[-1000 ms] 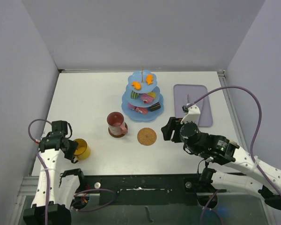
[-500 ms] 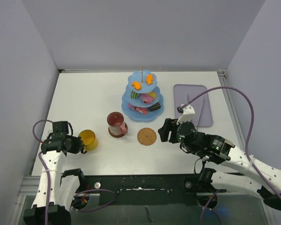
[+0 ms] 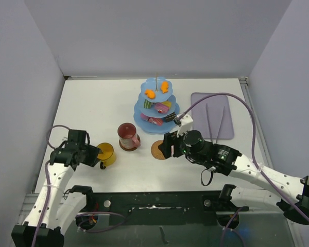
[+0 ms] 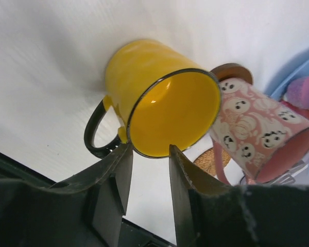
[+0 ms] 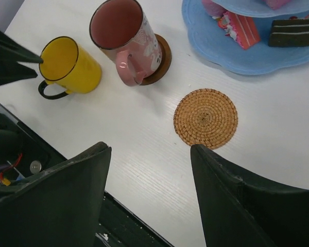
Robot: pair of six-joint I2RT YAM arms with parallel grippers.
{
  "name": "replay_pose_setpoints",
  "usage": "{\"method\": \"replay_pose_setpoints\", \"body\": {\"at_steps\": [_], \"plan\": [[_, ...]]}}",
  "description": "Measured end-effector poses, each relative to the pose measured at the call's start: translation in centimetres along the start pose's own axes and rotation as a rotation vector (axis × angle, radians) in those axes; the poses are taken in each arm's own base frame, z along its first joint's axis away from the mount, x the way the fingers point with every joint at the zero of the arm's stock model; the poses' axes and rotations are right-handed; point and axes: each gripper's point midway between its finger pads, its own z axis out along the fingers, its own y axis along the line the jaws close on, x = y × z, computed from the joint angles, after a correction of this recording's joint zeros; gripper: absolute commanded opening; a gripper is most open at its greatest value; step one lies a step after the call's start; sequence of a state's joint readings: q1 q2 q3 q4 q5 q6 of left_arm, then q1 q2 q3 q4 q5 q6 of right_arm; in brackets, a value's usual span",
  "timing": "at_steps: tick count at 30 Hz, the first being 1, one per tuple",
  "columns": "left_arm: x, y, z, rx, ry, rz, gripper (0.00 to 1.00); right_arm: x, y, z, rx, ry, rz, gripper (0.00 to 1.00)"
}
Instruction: Serve the afternoon tea
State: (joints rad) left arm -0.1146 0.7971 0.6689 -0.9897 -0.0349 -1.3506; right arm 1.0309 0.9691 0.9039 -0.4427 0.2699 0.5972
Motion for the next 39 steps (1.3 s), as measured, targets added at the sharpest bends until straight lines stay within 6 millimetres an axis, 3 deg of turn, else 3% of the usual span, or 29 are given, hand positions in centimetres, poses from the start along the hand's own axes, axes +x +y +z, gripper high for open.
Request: {"method": "replay_pose_setpoints", "body": {"at_steps": [7,10,13,17,25,29,35,39], "plan": [[-3.6,-4.0,-3.5,0.102,-0.170,0.174,0.67,0.8,3.0,1.0,-0.098,-0.006,-0.113,0.64],[-5.3,-4.9,-4.3,0.093,-0.232,0.272,0.74,1.9,4.1,2.0,-0.114,0.021,-0.138,0.63],[-7.7,-4.8,-3.9,0.040,-0.263,0.317,0.75,3.9,5.0,3.7,-0.112,0.069,-0.169,0.62],[-10.6,-3.2,-3.1,-0.003,-0.278,0.282,0.73,6.4,6.4,5.7,-0.111,0.135,-0.216,0.62],[-7.3,-2.9,-0.2,0.090,-0.105,0.329,0.67,8.5,10.3,8.8,-0.159,0.220,-0.245,0.61],[-7.2,-2.4,-0.1,0.079,-0.102,0.320,0.67,8.3,12.7,10.7,-0.173,0.232,-0.236,0.62],[-8.9,0.1,-1.8,-0.032,-0.226,0.241,0.69,8.2,17.0,14.6,-0.145,0.224,-0.185,0.68],[-10.7,0.6,-5.4,-0.045,-0.372,0.184,0.69,9.4,18.0,16.6,-0.087,0.238,-0.150,0.70]]}}
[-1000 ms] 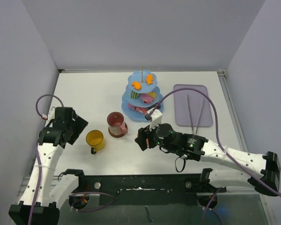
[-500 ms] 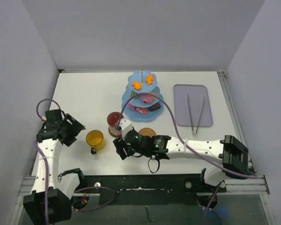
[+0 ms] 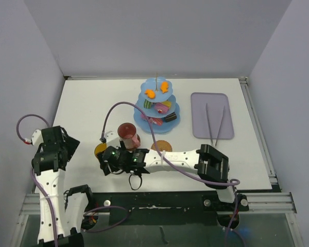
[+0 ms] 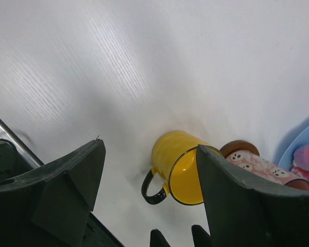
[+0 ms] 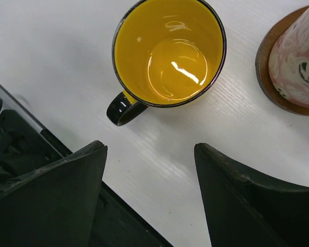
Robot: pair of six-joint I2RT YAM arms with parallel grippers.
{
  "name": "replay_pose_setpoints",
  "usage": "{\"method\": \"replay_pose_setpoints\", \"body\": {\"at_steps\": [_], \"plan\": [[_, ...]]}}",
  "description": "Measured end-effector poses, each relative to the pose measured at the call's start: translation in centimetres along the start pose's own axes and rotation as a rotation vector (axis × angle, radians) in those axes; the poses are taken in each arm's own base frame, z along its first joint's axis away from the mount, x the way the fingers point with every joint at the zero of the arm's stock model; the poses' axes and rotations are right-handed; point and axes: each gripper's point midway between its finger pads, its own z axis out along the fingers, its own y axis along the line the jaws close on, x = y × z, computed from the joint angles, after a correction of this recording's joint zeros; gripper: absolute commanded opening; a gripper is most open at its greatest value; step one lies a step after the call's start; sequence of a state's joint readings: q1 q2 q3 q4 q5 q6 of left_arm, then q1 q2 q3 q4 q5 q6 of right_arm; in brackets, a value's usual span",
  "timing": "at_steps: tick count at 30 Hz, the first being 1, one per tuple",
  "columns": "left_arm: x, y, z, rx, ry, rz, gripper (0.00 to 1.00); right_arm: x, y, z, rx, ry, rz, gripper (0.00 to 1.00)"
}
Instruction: Serve the afternoon tea
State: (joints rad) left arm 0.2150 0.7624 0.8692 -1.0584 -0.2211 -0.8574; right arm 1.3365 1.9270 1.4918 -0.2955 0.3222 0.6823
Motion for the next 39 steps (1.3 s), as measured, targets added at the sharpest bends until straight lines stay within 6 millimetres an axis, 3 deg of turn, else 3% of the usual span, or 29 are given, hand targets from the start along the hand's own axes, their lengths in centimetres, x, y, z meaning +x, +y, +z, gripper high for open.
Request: {"method": "replay_pose_setpoints", "body": {"at_steps": [7,11,18,26,32,39], "plan": [[-2.8,2.8,-3.5,-0.081,-0.168,-0.069,0.70,1.4,-0.9,3.1,0.122,0.055,0.096,0.72],[-3.3,4.2,-4.4,-0.124,-0.217,-0.072,0.70,1.0,-1.0,3.5,0.149,0.048,0.123,0.73],[-3.9,4.5,-5.7,-0.071,-0.277,-0.055,0.70,-0.3,-0.3,3.1,0.141,0.022,0.131,0.73],[-2.7,5.8,-5.0,-0.070,-0.285,-0.022,0.70,-0.4,-0.5,3.0,0.152,0.023,0.149,0.74],[-2.6,6.5,-5.5,-0.037,-0.326,-0.027,0.70,-1.8,0.7,2.9,0.115,0.010,0.168,0.74],[-2.2,6.7,-5.1,-0.049,-0.316,-0.014,0.70,0.1,-0.2,4.5,0.144,0.066,0.168,0.71]]}}
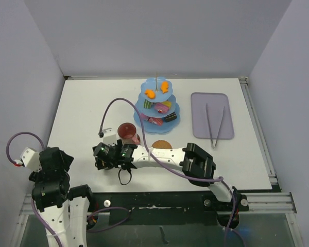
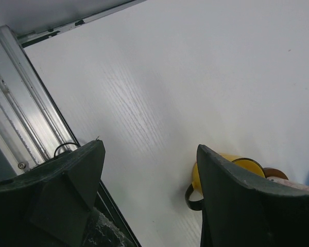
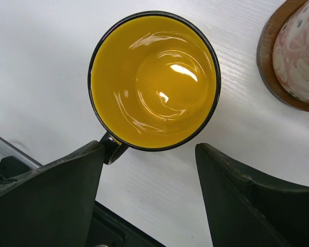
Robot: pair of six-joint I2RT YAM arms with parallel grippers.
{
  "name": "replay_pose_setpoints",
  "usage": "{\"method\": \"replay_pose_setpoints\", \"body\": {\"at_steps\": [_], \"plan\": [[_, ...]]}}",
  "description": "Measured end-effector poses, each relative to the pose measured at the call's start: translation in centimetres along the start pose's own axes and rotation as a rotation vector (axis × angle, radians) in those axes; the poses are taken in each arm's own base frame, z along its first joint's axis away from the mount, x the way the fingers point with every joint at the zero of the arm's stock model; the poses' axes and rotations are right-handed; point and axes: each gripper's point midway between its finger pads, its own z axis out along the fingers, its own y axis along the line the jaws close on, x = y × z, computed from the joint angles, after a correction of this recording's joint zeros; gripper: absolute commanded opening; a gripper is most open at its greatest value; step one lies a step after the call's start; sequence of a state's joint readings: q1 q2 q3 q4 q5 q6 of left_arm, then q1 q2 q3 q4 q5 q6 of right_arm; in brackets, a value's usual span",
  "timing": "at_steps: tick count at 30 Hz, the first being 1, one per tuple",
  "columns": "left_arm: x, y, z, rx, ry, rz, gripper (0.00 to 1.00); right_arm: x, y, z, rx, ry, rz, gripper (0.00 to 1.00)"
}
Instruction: Serve the afternoon tea
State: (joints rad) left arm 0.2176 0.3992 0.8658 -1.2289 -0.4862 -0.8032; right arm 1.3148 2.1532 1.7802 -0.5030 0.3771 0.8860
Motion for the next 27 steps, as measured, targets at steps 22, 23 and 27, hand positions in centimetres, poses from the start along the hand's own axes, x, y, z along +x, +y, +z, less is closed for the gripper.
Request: {"method": "replay_pose_setpoints", "body": {"at_steps": [22,23,27], "plan": [[0.5,0.1,0.6,-0.028,0.028,0.022,0.71,-1.8,-1.0,-1.3,0.074,-0.095,-0.089,0.70],[0.5,0.0,0.7,-0.035,0.035,0.028,0.71,-1.8,-0.6,-1.5,0.067,-0.104,-0.103,0.72],[1.0,-0.1,1.2,-0.063,0.068,0.051,0.71,-1.7,0.5,-1.9,0.042,-0.112,-0.126,0.74]]}}
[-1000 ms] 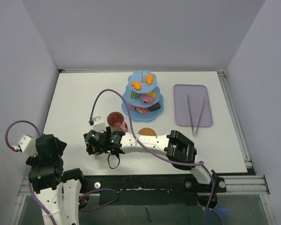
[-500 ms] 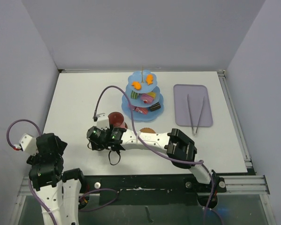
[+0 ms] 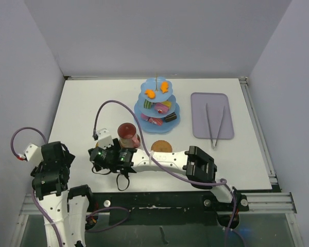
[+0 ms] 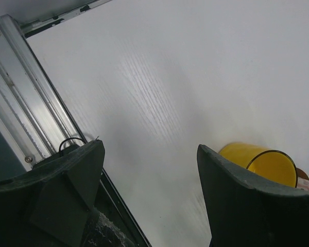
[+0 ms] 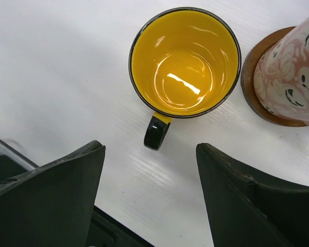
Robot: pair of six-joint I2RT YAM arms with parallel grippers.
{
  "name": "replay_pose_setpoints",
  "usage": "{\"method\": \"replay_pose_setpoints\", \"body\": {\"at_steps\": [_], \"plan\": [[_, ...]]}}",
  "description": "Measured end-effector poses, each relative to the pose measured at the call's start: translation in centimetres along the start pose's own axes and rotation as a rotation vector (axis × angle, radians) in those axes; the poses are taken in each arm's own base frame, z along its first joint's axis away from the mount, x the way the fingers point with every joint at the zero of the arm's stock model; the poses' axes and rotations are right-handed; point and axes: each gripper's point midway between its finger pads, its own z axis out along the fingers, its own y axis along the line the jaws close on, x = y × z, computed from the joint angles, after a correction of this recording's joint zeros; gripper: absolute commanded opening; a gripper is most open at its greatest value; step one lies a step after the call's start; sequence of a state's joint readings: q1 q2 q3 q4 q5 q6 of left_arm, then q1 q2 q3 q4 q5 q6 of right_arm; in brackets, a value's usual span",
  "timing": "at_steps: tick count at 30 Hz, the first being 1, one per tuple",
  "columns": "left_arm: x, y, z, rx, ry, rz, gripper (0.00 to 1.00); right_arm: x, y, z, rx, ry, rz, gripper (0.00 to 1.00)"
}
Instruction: Serve the afternoon tea
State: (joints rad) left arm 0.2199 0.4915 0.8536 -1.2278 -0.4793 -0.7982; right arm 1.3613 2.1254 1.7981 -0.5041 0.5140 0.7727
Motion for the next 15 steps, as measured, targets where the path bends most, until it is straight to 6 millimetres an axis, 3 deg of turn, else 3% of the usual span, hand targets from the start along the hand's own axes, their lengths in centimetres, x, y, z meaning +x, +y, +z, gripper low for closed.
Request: {"method": "replay_pose_setpoints", "body": {"at_steps": [4,9,15], "plan": [[0.3,0.0,0.2,-0.008,0.016,0.011,0.71,-0.5,0.6,0.2,-0.011,-0.002,0.025,0.74],[0.3,0.0,0.2,-0.005,0.014,0.012,0.71,0.4,-1.8,2.2,0.044,0.058,0.064,0.69],[0.3,0.0,0.2,-0.005,0.014,0.014,0.71,0.9,-3.2,3.3,0.067,0.093,0.078,0.60]]}}
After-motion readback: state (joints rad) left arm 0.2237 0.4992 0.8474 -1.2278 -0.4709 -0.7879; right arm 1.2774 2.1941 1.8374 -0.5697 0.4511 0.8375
